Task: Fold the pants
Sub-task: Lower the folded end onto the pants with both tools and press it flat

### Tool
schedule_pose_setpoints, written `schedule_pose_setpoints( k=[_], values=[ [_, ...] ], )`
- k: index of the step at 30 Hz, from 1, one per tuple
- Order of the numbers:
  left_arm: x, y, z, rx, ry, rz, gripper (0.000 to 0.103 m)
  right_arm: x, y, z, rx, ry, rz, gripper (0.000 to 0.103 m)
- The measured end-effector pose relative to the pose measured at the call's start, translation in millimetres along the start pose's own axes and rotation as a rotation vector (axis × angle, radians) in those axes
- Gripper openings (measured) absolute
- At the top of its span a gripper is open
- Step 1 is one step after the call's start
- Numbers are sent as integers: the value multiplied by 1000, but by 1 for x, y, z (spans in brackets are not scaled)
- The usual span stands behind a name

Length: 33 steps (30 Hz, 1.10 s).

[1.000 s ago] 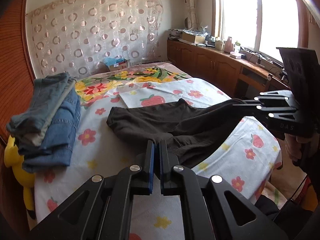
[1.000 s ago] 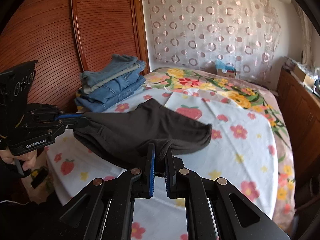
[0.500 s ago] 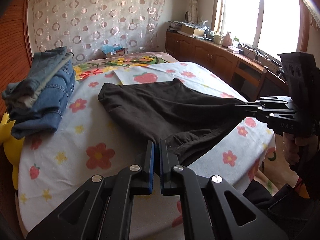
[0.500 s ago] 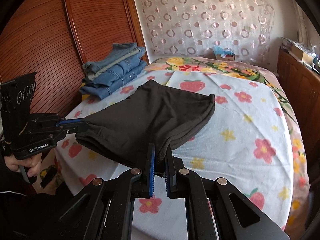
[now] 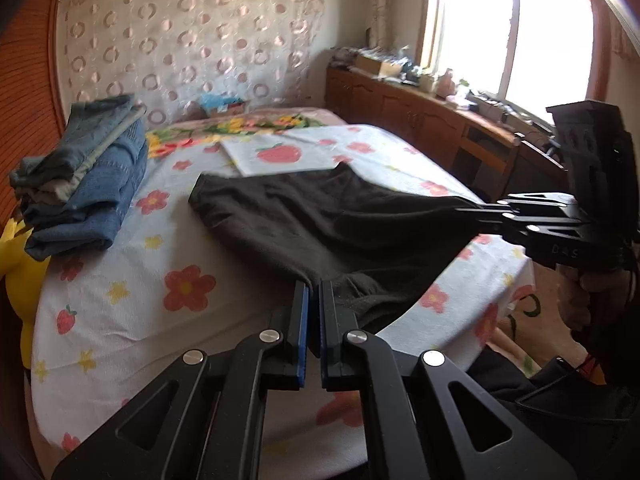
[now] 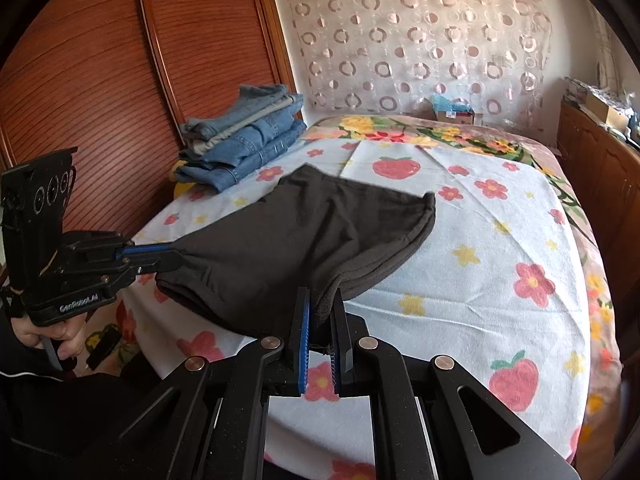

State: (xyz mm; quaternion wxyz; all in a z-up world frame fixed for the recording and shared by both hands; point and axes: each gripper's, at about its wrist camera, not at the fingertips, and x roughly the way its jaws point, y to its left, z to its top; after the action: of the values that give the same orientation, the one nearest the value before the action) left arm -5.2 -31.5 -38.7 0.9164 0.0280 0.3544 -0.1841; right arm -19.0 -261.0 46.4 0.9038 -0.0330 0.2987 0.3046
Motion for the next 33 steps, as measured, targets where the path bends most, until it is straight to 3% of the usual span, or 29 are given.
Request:
schedule_pose_setpoints(
  k=[11, 26, 33],
  values=[
    [-20, -4, 8, 10, -55, 5, 5, -18, -1, -8, -2, -53, 8, 8],
    [43, 43, 50, -55, -43, 46, 5, 49, -32, 33, 26, -66, -45, 8],
    [59, 52, 68, -37, -36, 74, 5, 77, -42, 54, 27, -62, -73, 8]
  ],
)
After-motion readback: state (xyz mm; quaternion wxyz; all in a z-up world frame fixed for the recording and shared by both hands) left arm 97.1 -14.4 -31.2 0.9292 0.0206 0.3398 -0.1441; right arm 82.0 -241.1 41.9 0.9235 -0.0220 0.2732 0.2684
